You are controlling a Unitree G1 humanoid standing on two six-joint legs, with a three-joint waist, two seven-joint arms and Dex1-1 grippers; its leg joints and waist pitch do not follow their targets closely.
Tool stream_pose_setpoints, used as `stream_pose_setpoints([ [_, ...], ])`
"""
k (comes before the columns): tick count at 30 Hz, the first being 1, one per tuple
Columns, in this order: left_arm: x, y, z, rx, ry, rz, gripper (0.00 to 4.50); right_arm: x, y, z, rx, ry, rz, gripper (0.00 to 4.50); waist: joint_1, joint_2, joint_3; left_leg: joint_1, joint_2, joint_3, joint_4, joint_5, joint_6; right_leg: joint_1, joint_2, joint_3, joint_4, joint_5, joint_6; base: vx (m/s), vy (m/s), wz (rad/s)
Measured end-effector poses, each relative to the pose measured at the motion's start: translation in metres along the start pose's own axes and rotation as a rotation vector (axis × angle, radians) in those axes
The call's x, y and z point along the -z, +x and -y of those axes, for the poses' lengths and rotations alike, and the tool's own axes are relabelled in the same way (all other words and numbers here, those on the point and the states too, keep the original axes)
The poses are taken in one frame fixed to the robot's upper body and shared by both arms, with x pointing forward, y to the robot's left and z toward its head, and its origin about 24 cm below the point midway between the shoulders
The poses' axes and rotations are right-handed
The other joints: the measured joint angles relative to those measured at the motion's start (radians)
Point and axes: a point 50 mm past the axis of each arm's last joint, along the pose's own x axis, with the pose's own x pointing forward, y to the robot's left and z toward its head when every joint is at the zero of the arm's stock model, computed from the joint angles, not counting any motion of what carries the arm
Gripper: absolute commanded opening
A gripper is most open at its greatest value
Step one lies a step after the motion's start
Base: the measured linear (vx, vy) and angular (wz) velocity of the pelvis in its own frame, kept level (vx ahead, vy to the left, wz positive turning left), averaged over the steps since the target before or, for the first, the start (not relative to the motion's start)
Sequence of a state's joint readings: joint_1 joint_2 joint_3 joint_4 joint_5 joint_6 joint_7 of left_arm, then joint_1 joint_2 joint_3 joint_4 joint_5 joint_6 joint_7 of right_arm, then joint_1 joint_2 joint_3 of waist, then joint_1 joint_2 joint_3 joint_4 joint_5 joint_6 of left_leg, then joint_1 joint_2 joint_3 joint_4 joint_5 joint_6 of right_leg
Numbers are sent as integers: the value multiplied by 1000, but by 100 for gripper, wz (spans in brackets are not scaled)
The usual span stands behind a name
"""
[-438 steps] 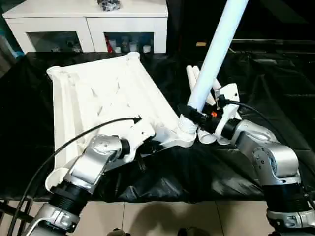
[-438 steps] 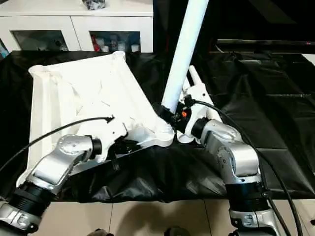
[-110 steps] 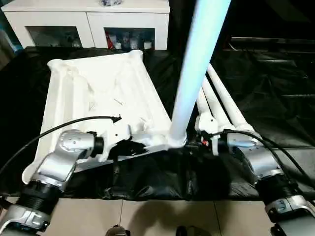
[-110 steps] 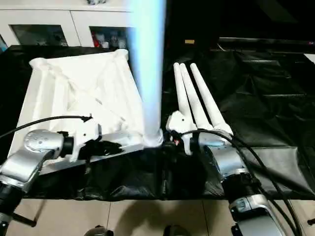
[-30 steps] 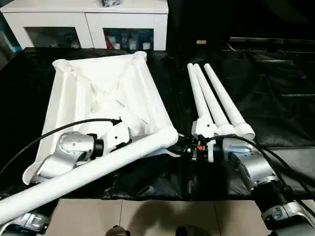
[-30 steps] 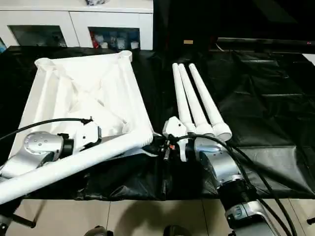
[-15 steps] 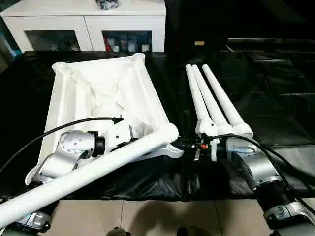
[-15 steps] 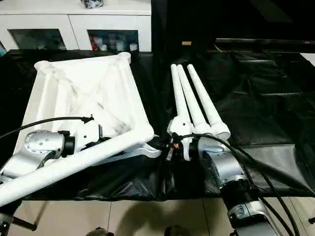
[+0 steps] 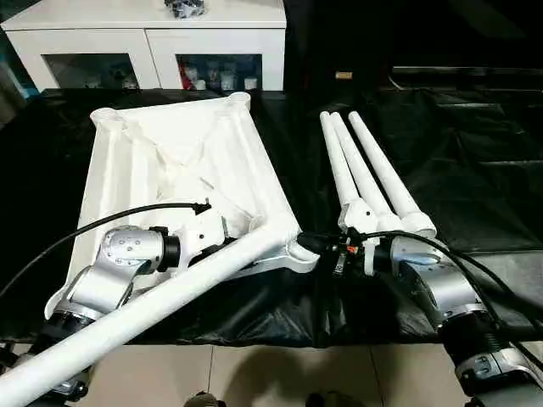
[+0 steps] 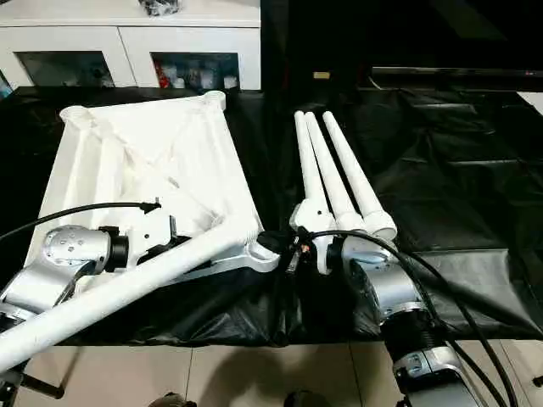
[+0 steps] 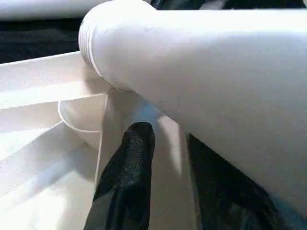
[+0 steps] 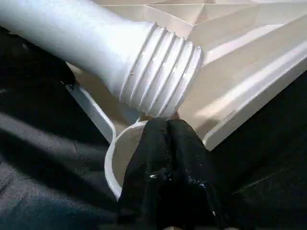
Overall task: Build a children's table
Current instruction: Insert table leg to table base
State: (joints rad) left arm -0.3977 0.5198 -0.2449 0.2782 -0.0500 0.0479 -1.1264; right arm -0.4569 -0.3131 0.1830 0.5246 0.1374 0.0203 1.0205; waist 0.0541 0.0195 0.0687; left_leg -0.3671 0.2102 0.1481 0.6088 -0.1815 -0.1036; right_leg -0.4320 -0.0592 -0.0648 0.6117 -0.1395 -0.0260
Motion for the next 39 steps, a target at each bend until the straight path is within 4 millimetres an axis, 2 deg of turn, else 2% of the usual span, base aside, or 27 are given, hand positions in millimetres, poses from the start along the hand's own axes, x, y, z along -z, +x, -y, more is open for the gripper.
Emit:
stream_pose_setpoints([
  [2, -1, 1, 0, 2, -14, 11, 145, 0, 0, 1, 11, 2, 1, 0, 0, 0, 0, 0, 0, 0, 0, 0, 0, 0, 0, 0, 0, 0, 0, 0, 0, 0],
  [3, -1, 3, 1, 4, -19, 20, 150, 0, -1, 2, 17, 7, 2, 17, 0, 0, 0, 0, 0, 0, 0, 0, 0, 0, 0, 0, 0, 0, 0, 0, 0, 0],
  [6, -5, 4, 1, 5, -13, 35, 152, 0, -2, 4, 29, 24, 9, 27, 0, 0, 0, 0, 0, 0, 0, 0, 0, 0, 0, 0, 0, 0, 0, 0, 0, 0],
  [11, -5, 4, 1, 6, -16, 37, 152, 0, -2, 9, 75, 42, 19, 75, -2, 0, 0, 0, 0, 0, 0, 0, 0, 0, 0, 0, 0, 0, 0, 0, 0, 0],
  [12, -5, 4, 2, 6, -18, 37, 152, -2, -4, 14, 103, 39, 25, 94, -3, 1, 0, 0, 0, 0, 1, 0, 0, 0, 0, 0, 0, 0, 0, 0, 0, 0],
  [16, -5, 4, 2, 7, -24, 38, 152, -14, -6, 24, 159, 1, 59, 119, -5, 0, 0, 0, 0, 0, 1, 0, 0, 0, 0, 0, 1, 0, 0, 0, 0, 0],
  [21, -5, 4, 2, 7, -30, 40, 152, -18, -7, 29, 180, -18, 71, 154, -8, 0, -1, 0, 0, 0, 1, 0, 0, 0, 0, 0, 1, 0, 0, 0, 0, 0],
  [24, -5, 4, 2, 7, -31, 40, 152, -20, -8, 28, 149, -13, 90, 186, -8, 0, -1, 0, 0, 0, 1, 0, 0, 0, 0, 0, 1, 0, 0, 0, 0, 0],
  [26, -5, 4, 2, 7, -31, 40, 152, -24, -10, 25, 87, -30, 110, 190, -8, 0, 0, -1, 0, 0, 1, 0, 0, 0, 0, 0, 0, 2, -3, 0, 0, 0],
  [28, -5, 4, 2, 7, -32, 40, 152, -33, -13, 23, 31, -72, 126, 220, -7, 0, -1, 0, 0, 0, 1, 0, 0, 0, 0, 0, 0, 3, -4, 0, 0, 0],
  [33, -5, 4, 2, 7, -32, 39, 152, -48, -19, 19, -77, -166, 125, 263, -7, 0, -1, 0, 0, 0, 1, 0, 0, 0, 0, 0, 0, 0, 0, 0, 0, 0],
  [39, -5, 4, 2, 7, -32, 39, 152, -57, -14, 12, -133, -284, 108, 310, -8, 0, -1, 0, 0, 0, 1, 0, 0, 0, 0, 0, 0, 0, 0, 0, 0, 0],
])
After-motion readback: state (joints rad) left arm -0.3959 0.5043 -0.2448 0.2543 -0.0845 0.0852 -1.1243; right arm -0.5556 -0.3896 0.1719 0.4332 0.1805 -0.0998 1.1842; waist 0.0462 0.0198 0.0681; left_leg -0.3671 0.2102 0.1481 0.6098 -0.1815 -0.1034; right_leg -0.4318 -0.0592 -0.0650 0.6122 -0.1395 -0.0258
